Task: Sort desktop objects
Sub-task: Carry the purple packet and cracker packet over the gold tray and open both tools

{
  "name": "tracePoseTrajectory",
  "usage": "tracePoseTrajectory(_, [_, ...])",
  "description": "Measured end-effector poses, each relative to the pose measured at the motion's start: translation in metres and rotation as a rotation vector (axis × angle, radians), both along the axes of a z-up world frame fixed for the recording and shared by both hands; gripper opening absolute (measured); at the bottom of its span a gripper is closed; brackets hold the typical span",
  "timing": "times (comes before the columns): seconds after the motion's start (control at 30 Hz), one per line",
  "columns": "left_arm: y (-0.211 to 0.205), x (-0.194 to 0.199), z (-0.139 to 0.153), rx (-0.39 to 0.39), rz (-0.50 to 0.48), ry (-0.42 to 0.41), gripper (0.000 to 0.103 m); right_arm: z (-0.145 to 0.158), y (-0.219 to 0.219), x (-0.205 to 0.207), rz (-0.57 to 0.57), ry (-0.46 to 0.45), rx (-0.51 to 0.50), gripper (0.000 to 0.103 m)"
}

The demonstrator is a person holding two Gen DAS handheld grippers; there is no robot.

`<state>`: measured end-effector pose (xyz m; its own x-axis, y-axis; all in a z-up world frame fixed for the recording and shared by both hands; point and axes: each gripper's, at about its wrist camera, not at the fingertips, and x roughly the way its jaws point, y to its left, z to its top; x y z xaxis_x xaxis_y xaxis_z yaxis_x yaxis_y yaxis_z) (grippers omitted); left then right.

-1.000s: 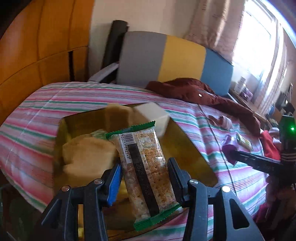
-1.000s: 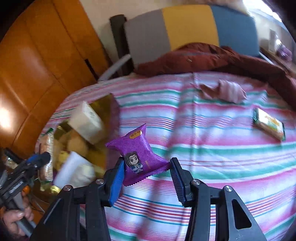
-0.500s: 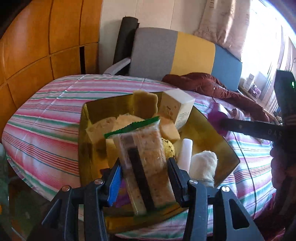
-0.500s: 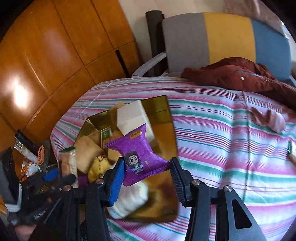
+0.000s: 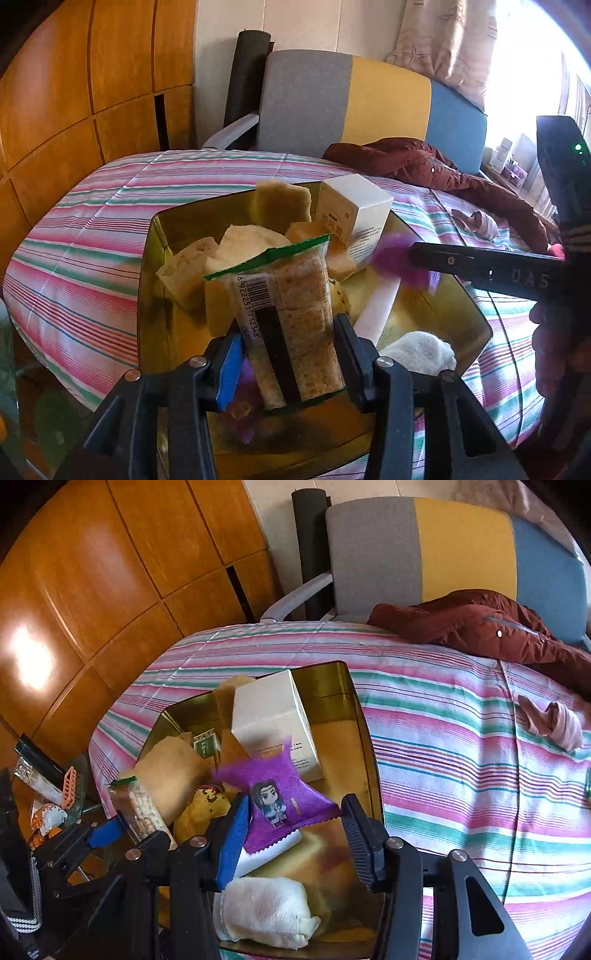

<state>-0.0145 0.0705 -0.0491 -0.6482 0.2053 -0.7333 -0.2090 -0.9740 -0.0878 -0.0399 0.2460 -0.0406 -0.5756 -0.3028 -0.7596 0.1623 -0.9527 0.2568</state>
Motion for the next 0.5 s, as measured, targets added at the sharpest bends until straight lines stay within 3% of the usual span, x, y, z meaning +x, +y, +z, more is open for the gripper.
tracePoseTrajectory(0.5, [-0.001, 0.004, 0.01, -0.016, 0.021, 0.033, 0.05, -0.006, 0.0, 0.003, -0.018, -0.016, 0.001, 0.054])
